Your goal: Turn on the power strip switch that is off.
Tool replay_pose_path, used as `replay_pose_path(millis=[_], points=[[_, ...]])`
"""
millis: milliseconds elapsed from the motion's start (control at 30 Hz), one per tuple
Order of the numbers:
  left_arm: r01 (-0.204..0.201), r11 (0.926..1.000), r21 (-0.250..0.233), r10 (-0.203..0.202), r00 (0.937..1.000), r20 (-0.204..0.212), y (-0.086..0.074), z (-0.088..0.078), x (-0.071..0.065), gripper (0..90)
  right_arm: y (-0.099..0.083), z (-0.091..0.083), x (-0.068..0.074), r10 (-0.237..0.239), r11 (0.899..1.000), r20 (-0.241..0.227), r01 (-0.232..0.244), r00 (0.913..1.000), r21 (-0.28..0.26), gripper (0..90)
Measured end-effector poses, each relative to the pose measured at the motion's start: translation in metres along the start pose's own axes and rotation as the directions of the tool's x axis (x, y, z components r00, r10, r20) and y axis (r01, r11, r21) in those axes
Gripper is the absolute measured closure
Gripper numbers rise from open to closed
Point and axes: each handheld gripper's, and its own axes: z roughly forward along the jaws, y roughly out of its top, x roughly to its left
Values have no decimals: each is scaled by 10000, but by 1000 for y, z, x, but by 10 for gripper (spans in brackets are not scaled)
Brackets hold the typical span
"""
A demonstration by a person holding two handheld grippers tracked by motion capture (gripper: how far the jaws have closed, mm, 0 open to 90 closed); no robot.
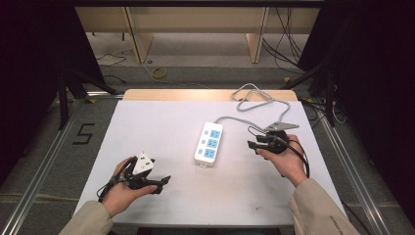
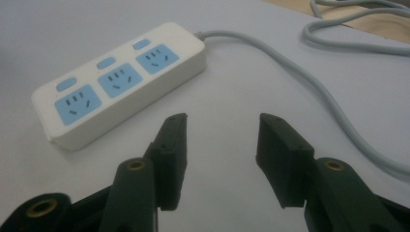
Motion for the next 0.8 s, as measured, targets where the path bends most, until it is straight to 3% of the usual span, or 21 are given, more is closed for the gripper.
replay_pose_path(millis=[467, 800], points=[[79, 9999, -82, -78, 10000, 44, 0, -1, 0, 194, -55, -50, 6, 74, 9959, -442, -114, 9990, -899, 394], [186, 9998, -9, -186, 9998, 79, 0, 0, 1, 190, -66, -59, 7, 127, 9929, -345, -167, 9993, -1179, 330]])
